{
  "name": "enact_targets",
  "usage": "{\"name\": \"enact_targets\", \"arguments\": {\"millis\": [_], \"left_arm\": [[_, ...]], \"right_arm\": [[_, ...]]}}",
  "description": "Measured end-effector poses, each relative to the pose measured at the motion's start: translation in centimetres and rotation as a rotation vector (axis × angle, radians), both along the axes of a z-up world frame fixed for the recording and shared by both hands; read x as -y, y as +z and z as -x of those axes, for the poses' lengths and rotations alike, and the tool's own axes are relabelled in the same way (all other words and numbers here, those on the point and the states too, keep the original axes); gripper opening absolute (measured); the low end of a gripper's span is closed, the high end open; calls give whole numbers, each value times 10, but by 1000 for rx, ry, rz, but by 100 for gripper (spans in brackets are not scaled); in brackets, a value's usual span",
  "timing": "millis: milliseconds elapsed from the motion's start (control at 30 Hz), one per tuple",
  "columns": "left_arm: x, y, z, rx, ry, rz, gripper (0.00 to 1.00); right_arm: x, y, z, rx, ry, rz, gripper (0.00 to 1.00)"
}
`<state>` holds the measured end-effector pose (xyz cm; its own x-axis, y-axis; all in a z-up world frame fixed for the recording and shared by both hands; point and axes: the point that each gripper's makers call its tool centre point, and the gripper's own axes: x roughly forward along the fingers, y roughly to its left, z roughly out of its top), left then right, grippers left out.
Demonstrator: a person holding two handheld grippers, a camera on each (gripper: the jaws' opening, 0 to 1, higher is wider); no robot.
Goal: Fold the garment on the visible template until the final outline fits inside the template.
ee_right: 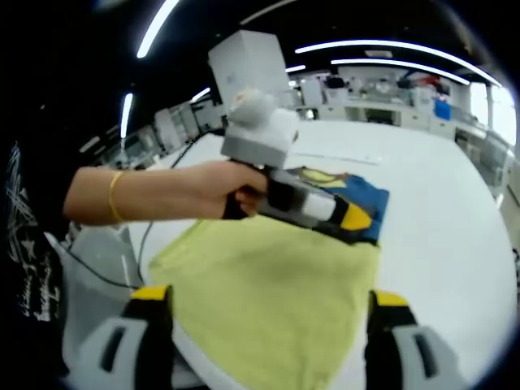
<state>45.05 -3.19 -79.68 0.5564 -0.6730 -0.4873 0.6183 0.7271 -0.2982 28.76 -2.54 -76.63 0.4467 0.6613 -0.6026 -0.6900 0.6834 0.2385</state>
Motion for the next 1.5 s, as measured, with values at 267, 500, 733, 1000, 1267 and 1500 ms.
{"name": "enact_targets", "arguments": {"millis": [267,500,733,1000,1267,1500], "left_arm": [[-30,14,-4,56,33,-16,64],[-56,25,-2,87,53,-22,88],[-87,26,7,107,71,-37,99],[-117,24,24,104,76,-60,99],[-156,28,39,104,101,-48,90],[-200,28,45,149,136,-98,71]], "right_arm": [[3,1,-4,3,-10,4,99],[10,3,-15,20,-29,0,99],[14,8,-32,48,-55,-16,99],[20,12,-51,75,-86,-36,99],[29,9,-71,99,-143,-16,98],[39,3,-87,110,-183,-17,84]]}}
